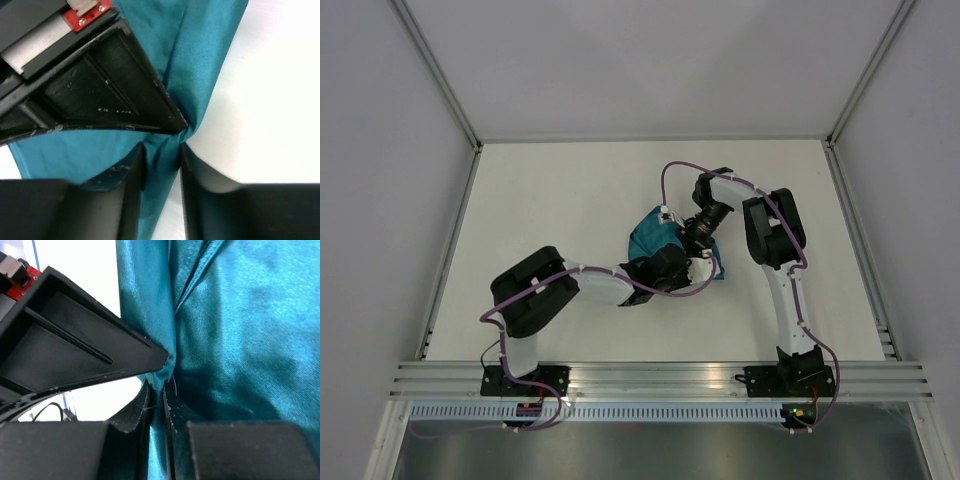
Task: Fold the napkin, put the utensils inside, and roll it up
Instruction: Roll the napkin with the utensil
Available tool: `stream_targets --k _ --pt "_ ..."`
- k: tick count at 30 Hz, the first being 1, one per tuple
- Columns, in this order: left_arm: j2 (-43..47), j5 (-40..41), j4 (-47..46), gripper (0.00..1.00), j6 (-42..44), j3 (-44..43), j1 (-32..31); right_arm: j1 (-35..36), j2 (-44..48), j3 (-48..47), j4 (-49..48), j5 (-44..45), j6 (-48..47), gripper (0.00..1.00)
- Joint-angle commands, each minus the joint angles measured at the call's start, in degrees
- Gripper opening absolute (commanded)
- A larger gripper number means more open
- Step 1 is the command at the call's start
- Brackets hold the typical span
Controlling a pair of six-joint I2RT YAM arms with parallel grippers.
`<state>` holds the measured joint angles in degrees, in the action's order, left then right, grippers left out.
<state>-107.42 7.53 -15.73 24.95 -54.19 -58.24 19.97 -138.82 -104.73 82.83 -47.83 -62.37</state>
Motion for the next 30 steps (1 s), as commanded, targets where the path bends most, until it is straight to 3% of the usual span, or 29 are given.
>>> stream_targets --k 1,3,7,10,13,24,27,30 --pt "-1.9 -2.9 5.6 0.31 1.6 -1.7 1.6 0.1 -3.7 -0.1 -4.6 7.1 -2.6 0.19" --pt "-2.6 -6.1 7.6 0.22 0.6 -2.3 2.3 0.1 -3.7 -0.2 -4.6 7.1 -2.6 0.21" --pt "-4.2 -12.0 11.6 0.05 -0.4 -4.1 3.5 0.1 -2.4 -0.2 -4.9 6.7 -2.2 0.39" --pt "-4.6 -16.0 13.4 0.02 -1.0 -4.3 4.7 0.0 0.3 0.3 -5.6 5.7 -1.4 0.55" --pt "-5.2 -19.8 15.2 0.02 -1.4 -4.6 5.2 -0.3 3.9 0.8 -7.0 5.1 1.3 0.65" --pt "-8.2 -31.4 21.3 0.02 -3.9 -8.5 8.9 -7.8 18.0 1.4 -15.6 -0.8 11.6 0.73" --pt "-9.4 -36.3 23.7 0.02 -5.8 -10.7 11.1 -11.2 21.8 5.3 -20.8 -2.4 14.8 0.73" --pt "-12.5 -42.4 28.2 0.02 -7.5 -14.6 13.6 -14.4 32.3 15.1 -31.9 -3.1 18.9 0.73"
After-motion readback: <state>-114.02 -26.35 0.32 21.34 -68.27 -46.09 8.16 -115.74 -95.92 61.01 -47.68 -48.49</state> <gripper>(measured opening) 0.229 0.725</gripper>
